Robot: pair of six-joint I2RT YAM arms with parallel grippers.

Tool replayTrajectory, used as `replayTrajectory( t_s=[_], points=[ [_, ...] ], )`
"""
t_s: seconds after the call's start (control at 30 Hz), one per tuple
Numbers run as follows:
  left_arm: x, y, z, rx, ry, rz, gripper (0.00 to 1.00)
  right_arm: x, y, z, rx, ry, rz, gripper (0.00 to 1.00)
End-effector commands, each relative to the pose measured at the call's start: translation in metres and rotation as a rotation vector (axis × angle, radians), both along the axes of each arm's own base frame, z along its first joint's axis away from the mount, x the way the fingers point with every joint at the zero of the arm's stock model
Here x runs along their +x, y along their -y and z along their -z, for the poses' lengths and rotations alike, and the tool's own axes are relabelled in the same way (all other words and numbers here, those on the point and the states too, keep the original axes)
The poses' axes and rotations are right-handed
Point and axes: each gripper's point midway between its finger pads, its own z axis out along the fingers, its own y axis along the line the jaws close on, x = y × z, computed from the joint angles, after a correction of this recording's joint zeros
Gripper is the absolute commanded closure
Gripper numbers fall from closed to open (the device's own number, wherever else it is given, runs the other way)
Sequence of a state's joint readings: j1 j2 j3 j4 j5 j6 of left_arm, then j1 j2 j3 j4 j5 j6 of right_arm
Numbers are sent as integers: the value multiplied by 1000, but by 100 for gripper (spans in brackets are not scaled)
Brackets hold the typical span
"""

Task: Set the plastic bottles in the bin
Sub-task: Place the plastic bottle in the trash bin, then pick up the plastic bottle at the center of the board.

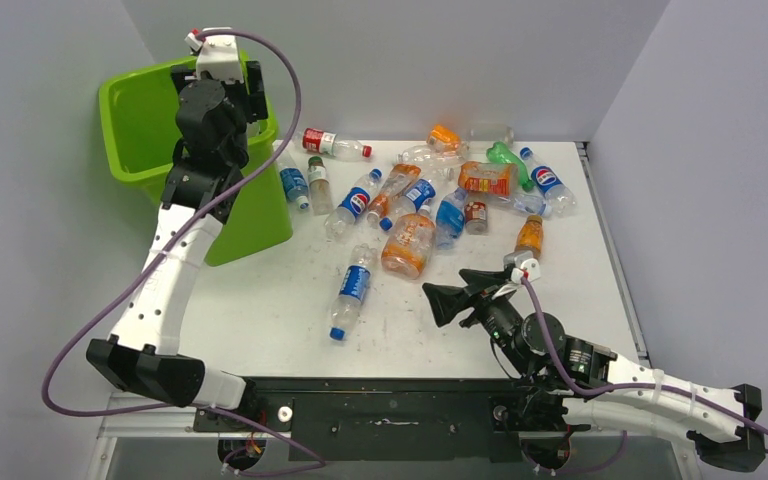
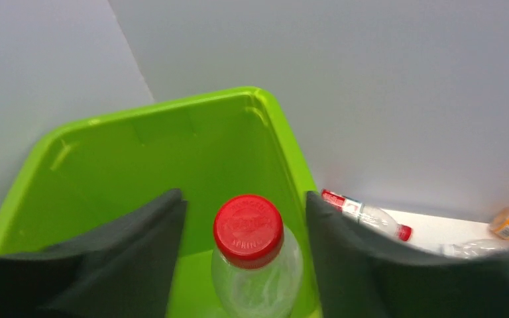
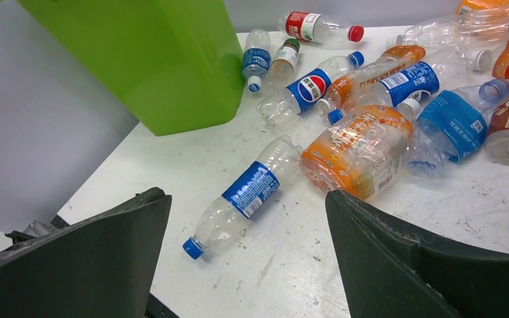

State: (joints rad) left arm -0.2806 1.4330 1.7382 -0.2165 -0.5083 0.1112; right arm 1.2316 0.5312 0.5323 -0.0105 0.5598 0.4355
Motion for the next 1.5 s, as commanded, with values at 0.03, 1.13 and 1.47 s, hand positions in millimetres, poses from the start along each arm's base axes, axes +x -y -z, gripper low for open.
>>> replayTrajectory(
  t_s=[0.03,1.13,1.47],
  points=[
    [-34,-9,-35,-98,135,1,4,5,5,-6,5,-11,51,10],
    [-170,200,200,46,-404,683,4,96,67,149,56,-500,292,10],
    [-177,181,282,-174,-814,657,4,96,15,174,14,-550,151,10]
  ],
)
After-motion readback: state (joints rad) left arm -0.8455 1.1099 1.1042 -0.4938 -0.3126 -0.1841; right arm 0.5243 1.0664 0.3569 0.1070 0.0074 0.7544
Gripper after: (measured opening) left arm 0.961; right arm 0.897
